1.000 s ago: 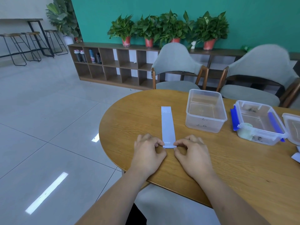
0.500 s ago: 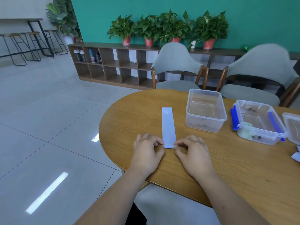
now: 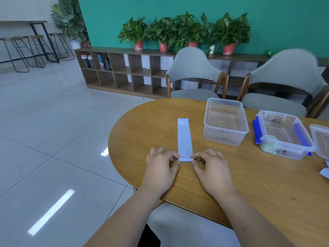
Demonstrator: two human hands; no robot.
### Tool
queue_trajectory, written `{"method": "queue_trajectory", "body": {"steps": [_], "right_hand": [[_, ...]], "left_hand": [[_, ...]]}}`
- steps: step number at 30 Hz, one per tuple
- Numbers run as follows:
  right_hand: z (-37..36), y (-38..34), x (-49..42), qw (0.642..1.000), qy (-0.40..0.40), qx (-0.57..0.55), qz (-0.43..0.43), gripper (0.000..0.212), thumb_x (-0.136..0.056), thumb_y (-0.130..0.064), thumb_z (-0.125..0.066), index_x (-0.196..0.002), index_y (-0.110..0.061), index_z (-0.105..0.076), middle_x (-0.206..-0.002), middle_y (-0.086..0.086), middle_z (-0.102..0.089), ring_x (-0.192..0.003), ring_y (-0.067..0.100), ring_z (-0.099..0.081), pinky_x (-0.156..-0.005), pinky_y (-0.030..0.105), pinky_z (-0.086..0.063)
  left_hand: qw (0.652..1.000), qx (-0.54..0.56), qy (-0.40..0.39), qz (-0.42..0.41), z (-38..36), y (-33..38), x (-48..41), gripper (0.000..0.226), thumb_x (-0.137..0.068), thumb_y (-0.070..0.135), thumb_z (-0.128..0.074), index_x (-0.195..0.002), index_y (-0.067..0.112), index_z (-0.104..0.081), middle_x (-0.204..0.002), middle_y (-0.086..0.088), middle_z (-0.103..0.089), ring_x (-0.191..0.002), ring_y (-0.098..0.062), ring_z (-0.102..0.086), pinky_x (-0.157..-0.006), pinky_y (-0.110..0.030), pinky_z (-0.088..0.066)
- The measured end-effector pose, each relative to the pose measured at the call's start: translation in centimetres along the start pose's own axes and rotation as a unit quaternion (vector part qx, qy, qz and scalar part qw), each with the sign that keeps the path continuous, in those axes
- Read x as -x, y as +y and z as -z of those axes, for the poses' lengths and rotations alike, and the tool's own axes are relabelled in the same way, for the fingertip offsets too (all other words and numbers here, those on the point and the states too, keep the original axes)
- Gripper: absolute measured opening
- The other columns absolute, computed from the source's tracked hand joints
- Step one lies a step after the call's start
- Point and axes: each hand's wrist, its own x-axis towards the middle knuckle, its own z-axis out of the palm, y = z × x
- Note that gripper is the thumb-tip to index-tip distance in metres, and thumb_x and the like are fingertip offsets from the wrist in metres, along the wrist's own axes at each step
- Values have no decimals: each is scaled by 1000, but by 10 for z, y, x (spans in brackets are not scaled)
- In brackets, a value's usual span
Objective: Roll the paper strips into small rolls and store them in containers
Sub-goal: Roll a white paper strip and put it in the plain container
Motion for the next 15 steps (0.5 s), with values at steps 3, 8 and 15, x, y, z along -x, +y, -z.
{"method": "queue_trajectory", "body": {"steps": [3, 8, 15], "right_hand": [[0, 0, -1, 1000, 0, 2, -1, 14, -91, -36, -72, -105, -39, -75, -95, -21, -59, -101, 10, -53, -89, 40, -50], [0, -1, -1, 1000, 2, -2, -10, 9, -91, -37, -71, -97, -38, -77, -94, -21, -59, -100, 11, -51, -90, 40, -49], [2, -1, 0, 999, 17, -38, -1, 15, -86, -30, -77, -95, -40, -74, -89, -22, -60, -95, 8, -55, -86, 40, -51]], "left_hand": [[1000, 2, -3, 2, 0, 0, 0, 11, -94, 36, -73, -104, 38, -77, -86, 25, -50, -98, -5, -39, -86, -29, -32], [1000, 3, -10, 0, 1, 1, 1, 8, -96, 39, -70, -99, 39, -77, -88, 24, -53, -100, -7, -42, -90, -31, -33], [1000, 13, -6, 4, 2, 1, 2, 5, -95, 38, -70, -98, 42, -70, -87, 21, -52, -99, -7, -43, -87, -30, -33]]}}
